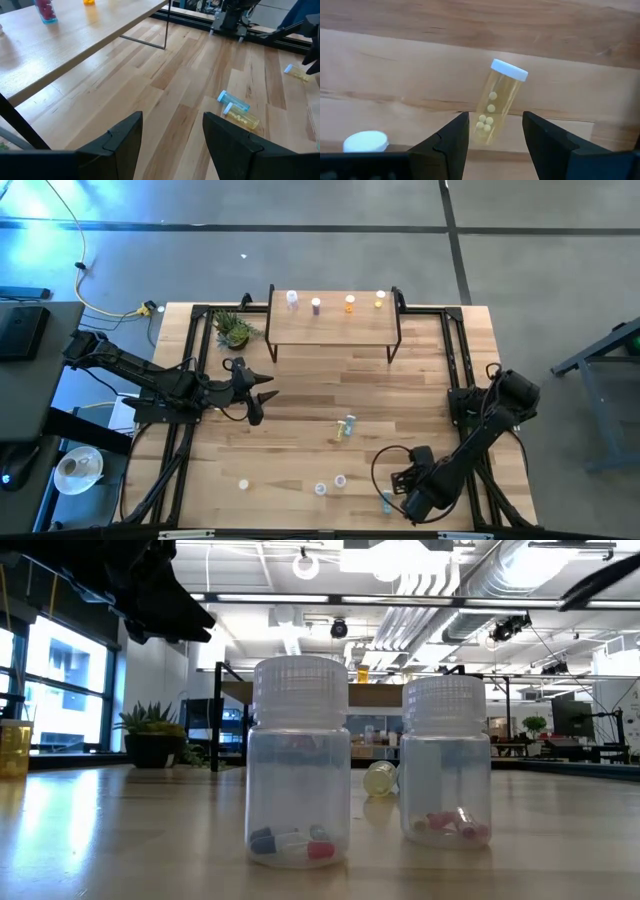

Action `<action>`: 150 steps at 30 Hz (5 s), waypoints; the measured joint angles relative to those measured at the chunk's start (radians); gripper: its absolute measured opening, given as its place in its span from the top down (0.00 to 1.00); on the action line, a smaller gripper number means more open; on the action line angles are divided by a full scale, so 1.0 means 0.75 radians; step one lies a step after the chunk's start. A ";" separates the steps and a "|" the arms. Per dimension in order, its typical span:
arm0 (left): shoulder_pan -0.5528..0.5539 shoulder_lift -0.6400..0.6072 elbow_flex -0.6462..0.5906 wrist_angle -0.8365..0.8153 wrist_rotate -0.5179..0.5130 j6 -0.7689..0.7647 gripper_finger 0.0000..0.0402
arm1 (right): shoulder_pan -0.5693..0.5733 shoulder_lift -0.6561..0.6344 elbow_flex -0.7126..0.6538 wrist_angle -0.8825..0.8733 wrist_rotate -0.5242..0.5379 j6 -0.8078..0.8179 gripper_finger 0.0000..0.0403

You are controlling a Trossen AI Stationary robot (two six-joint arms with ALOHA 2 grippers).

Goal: Pick and place medicine bottles onto shelf by color
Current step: Put the bottom yellow pill bottle on the shelf aligned with the yellow pill bottle

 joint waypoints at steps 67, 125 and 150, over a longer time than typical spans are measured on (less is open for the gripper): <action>0.151 0.000 0.000 0.345 0.488 0.280 0.51 | -0.209 0.111 0.487 -0.249 0.868 -0.872 0.78; 0.626 0.358 0.303 1.247 1.018 0.595 0.51 | -1.157 0.054 1.472 0.022 0.325 -3.310 0.78; 0.674 0.391 0.363 1.275 1.047 0.559 0.75 | -1.170 0.054 1.470 0.086 0.289 -3.339 0.78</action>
